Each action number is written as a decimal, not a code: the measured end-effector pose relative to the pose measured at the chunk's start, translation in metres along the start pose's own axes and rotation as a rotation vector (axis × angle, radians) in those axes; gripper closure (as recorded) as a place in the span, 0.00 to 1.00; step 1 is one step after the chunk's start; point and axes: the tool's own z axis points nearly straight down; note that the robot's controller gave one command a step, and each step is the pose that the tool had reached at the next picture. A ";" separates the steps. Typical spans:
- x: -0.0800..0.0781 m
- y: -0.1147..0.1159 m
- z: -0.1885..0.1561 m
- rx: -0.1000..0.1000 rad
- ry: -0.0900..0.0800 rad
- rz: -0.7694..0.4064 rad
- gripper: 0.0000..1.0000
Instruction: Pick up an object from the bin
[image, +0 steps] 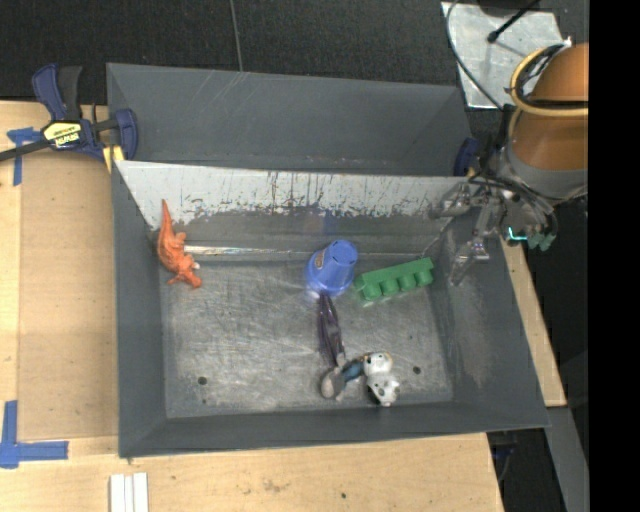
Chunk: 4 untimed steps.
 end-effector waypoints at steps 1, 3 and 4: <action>-0.002 0.001 -0.005 0.001 -0.008 -0.003 0.00; -0.002 0.026 0.117 0.000 -0.003 -0.051 0.00; -0.001 0.030 0.075 0.001 -0.011 -0.004 0.00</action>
Offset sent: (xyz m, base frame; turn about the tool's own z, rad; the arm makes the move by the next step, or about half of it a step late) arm 0.0024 0.0358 -0.1261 -0.0636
